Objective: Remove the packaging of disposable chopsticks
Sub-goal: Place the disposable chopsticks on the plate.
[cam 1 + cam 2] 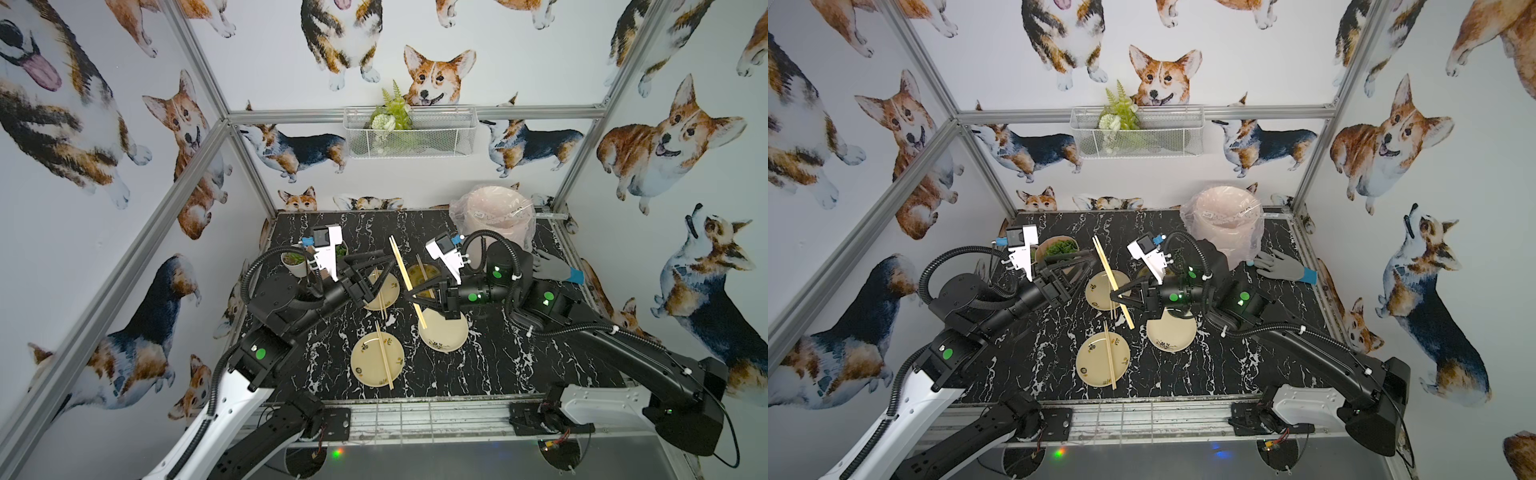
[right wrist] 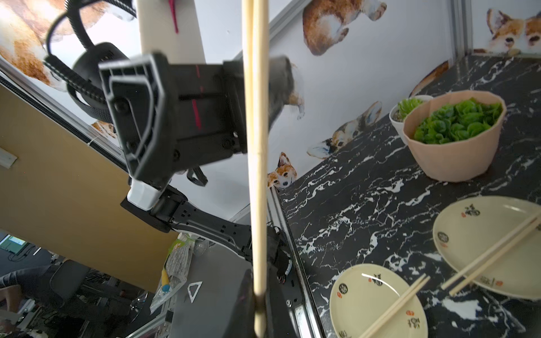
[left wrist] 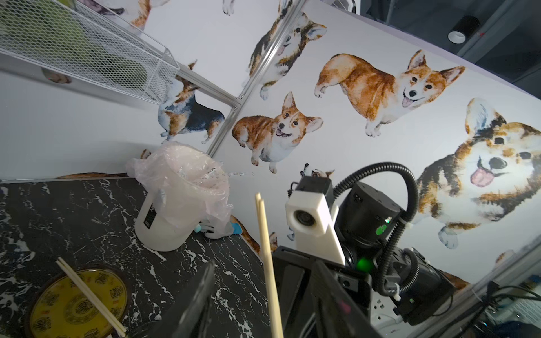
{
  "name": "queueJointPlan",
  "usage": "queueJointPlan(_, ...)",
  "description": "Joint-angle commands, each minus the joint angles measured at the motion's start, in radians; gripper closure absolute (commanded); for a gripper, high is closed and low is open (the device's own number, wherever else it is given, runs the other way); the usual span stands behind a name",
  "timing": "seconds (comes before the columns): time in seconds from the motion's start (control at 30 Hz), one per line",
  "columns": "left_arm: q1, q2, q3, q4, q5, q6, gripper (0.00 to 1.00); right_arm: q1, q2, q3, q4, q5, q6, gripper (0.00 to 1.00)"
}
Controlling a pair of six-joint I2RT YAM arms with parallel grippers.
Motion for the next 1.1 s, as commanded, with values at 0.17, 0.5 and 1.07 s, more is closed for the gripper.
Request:
queueJointPlan(0.17, 0.001, -0.024, -0.030, -0.047, -0.117, 0.029, 0.44, -0.068, -0.081, -0.260, -0.268, 0.227, 0.052, 1.00)
queueJointPlan(0.5, 0.001, -0.003, -0.045, -0.028, -0.115, 0.002, 0.43, -0.160, 0.194, -0.377, -0.265, 0.208, -0.040, 1.00)
queueJointPlan(1.07, 0.001, -0.030, -0.023, -0.090, -0.147, 0.024, 0.43, -0.195, 0.483, -0.305, -0.166, 0.060, -0.087, 1.00)
